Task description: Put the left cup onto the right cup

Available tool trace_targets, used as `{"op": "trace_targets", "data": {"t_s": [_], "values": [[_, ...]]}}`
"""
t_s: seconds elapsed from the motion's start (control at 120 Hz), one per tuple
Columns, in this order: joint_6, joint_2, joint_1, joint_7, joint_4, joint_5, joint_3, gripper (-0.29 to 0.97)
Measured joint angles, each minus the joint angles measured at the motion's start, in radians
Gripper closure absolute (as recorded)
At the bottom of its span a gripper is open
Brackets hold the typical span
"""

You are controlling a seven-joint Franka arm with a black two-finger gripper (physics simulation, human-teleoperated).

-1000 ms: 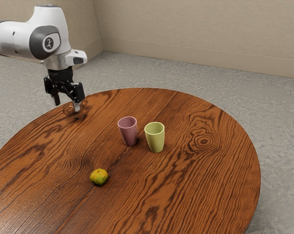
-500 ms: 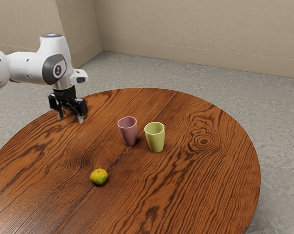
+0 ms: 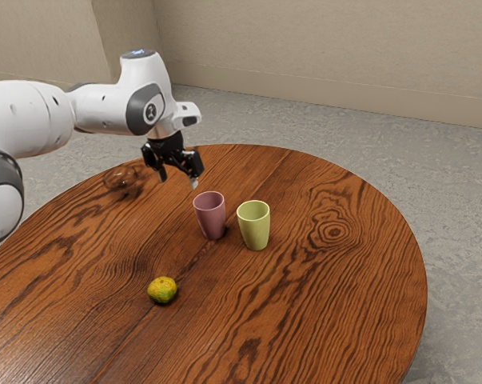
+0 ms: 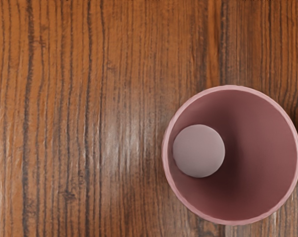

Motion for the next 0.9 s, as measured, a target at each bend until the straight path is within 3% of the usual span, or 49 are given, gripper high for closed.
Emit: {"op": "trace_targets", "data": {"t_s": [0.342,0.9], "values": [[0.01,0.145,0.005,-0.003,0.086,-0.034,0.001,0.03],[0.017,0.233,0.007,-0.015,0.129,-0.055,0.003,0.05]]}}
